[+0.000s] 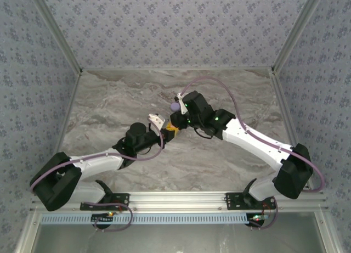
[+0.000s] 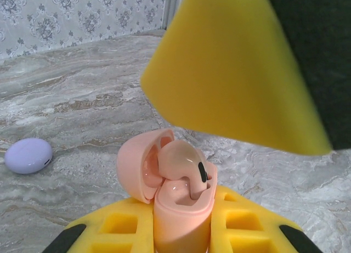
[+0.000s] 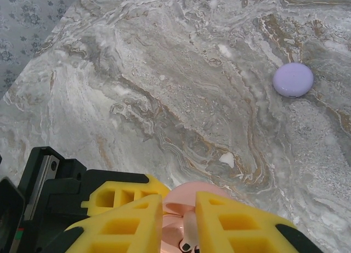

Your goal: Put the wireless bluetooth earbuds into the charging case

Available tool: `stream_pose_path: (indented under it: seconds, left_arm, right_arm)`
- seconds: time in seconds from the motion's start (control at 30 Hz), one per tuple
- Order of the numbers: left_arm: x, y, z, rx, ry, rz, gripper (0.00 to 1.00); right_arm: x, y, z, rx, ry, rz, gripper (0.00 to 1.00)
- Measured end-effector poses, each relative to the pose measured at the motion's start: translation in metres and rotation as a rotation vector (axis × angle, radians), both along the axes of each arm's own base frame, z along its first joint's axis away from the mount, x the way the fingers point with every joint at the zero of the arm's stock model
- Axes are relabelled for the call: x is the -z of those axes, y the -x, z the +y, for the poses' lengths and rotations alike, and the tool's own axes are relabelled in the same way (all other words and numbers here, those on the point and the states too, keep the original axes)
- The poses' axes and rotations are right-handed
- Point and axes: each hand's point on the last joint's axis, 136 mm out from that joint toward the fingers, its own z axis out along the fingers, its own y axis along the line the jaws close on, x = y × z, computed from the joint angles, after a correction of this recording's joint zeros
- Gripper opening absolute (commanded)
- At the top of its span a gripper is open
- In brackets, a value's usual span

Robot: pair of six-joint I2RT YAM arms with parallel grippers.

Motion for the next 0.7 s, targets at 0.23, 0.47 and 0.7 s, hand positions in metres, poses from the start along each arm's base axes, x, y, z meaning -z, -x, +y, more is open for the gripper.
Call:
stream_pose_path:
  seconds: [0.23, 0.47, 0.7]
  left_arm:
    - [-0.006, 0.001, 0.001, 0.001, 0.009, -0.010, 0.16]
    - [-0.007, 0.003, 0.002, 0.000, 0.008, -0.008, 0.17]
    - [-0.003, 0.003, 0.003, 0.000, -0.005, 0.004, 0.17]
  right_arm:
    - [0.005, 0.002, -0.004, 0.000, 0.018, 0.021, 0.24]
    - [0.015, 0.003, -0.002, -0.005, 0.038, 0.046, 0.25]
    - [0.020, 0.003, 0.000, -0.016, 0.038, 0.064, 0.25]
